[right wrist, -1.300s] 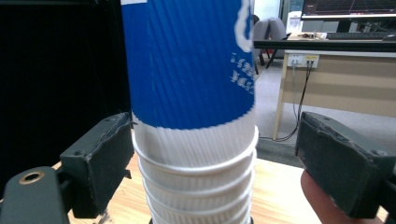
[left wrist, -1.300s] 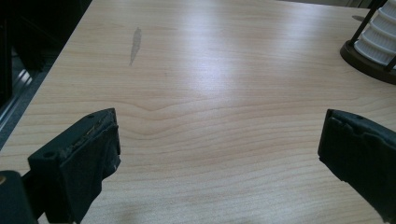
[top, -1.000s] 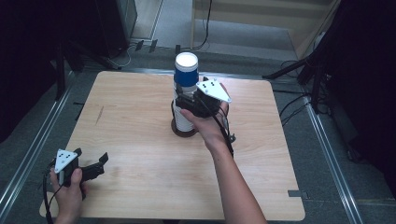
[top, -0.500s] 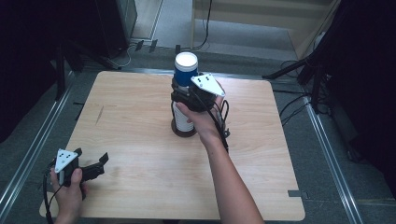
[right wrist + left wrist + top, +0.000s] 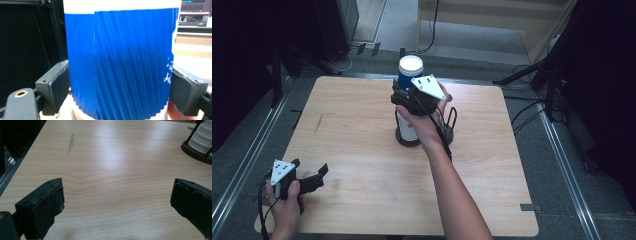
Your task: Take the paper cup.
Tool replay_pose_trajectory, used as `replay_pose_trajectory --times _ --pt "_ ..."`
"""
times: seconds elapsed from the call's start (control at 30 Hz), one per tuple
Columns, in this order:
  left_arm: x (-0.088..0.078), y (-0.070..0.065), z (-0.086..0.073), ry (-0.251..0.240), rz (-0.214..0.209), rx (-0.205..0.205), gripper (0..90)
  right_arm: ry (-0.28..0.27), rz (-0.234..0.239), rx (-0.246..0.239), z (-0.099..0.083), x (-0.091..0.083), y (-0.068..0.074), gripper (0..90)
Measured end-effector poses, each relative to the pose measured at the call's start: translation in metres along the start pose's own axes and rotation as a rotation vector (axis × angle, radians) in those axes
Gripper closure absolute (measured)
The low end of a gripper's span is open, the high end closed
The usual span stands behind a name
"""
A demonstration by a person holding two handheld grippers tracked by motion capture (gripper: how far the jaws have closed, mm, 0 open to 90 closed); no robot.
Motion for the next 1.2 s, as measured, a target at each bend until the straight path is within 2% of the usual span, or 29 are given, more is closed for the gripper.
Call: replay_pose_trajectory --times 0.17,0.6,0.77,0.93,1.2 --pt "0.000 0.000 0.000 0.002 -0.003 -0.001 0.0 0.004 -0.003 -0.005 -0.001 0.000 -0.001 17.6" --pt "0.001 0.000 0.000 0.004 -0.003 -0.001 0.0 0.005 0.010 -0.010 0.002 -0.002 -0.001 18.9" --pt "0.001 0.000 0.000 0.003 -0.001 -0.001 0.0 -0.027 0.014 -0.007 0.010 -0.004 -0.001 19.3" --pt "0.000 0.000 0.000 0.002 -0.001 0.000 0.0 -0.028 0.012 -0.017 0.019 -0.005 0.000 19.3" --pt "0.000 0.001 0.000 0.000 -0.004 -0.006 0.0 -0.062 0.009 -0.018 0.035 -0.006 0.002 19.4"
Point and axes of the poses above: each handheld gripper's, and its own axes: x roughly forward along the jaws, z roughly out of its top, y roughly to its left, the point moved 3 cm from there along x, roughly forward along the jaws, and after that the axes turned 13 degrees about z, right-handed, at the moved point
